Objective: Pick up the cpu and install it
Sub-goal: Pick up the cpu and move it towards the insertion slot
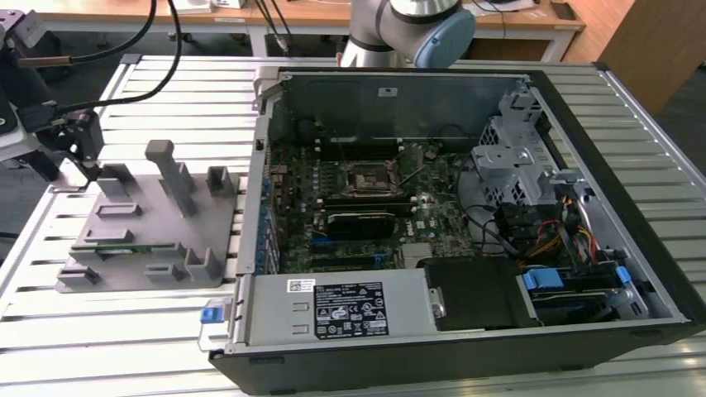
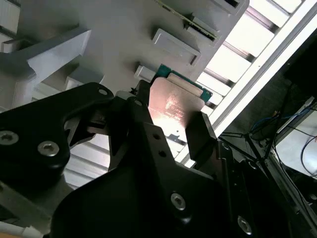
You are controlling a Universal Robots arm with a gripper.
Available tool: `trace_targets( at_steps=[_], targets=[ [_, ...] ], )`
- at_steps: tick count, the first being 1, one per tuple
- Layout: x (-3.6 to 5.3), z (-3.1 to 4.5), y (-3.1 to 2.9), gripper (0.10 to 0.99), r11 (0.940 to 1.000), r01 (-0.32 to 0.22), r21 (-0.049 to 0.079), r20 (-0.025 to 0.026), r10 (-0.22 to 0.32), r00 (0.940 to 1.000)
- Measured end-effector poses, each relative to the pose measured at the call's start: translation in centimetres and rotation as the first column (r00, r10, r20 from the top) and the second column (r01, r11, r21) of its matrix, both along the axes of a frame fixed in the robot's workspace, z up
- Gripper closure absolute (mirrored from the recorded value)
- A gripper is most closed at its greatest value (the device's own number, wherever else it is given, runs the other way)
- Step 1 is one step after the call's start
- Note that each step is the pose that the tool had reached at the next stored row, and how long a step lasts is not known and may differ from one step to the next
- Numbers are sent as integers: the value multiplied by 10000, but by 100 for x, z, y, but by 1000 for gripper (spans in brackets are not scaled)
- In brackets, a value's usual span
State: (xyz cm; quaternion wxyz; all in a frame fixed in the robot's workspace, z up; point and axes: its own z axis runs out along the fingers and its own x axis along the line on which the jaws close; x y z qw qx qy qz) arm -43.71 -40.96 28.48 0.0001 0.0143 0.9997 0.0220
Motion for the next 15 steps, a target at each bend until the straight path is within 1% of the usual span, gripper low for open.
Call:
trace_targets(
  at_steps=[8,15],
  targets=[
    [0,87,0,549,10000,0,-2,-4,0,10000],
    [0,93,0,549,10000,0,-1,-2,0,10000]
  ],
)
